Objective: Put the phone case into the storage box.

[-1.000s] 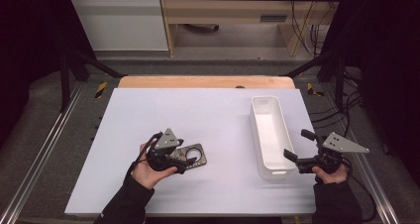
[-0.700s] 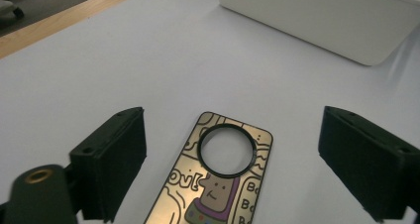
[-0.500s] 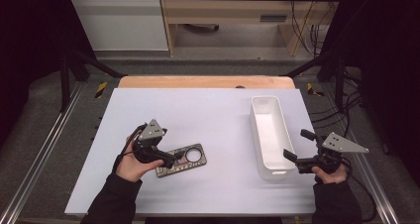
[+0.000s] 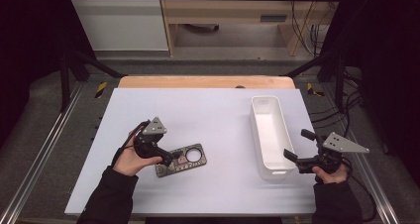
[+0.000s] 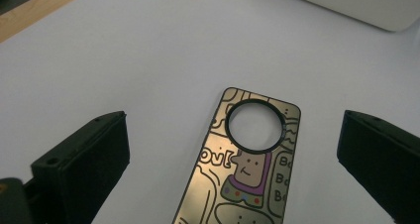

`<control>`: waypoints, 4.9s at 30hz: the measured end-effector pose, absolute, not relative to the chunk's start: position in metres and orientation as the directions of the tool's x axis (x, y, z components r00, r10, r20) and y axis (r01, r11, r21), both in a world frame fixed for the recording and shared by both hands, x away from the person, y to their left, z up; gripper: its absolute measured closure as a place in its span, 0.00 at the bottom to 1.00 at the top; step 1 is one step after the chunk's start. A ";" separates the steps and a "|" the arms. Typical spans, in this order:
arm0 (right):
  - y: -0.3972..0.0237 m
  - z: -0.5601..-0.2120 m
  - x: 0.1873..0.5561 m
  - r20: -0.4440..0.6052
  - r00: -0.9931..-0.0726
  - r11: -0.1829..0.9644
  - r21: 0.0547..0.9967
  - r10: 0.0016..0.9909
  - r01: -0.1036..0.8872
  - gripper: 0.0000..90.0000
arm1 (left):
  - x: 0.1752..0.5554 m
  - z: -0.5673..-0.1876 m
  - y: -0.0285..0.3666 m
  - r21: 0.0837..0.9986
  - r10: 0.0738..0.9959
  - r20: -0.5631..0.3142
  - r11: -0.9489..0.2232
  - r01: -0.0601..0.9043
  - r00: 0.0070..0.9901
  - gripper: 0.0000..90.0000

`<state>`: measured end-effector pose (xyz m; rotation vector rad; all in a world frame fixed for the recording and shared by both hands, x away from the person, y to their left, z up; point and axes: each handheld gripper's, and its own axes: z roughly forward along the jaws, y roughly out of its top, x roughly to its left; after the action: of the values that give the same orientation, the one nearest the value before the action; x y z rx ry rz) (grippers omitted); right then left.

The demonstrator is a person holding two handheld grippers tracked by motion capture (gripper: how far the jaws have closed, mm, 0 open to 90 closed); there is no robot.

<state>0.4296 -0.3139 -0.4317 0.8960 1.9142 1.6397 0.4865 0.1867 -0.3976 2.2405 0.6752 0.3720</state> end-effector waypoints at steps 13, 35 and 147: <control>-0.314 -0.432 0.430 0.064 -0.681 0.081 0.981 0.729 0.178 0.00 | 0.497 -0.406 0.178 0.675 0.534 0.067 -0.647 0.356 0.843 0.00; -0.314 -0.432 0.430 0.064 -0.683 0.083 0.980 0.727 0.180 0.00 | 0.501 -0.435 0.163 0.564 0.470 0.069 -0.746 0.354 0.880 0.00; -0.313 -0.430 0.429 0.060 -0.692 0.082 0.982 0.720 0.171 0.00 | 0.498 -0.437 0.154 0.529 0.382 0.066 -0.797 0.292 0.922 0.13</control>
<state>0.4289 -0.3132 -0.4302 0.8773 1.9236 1.6449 0.4978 0.1540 -0.4371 2.5517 0.4830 0.2295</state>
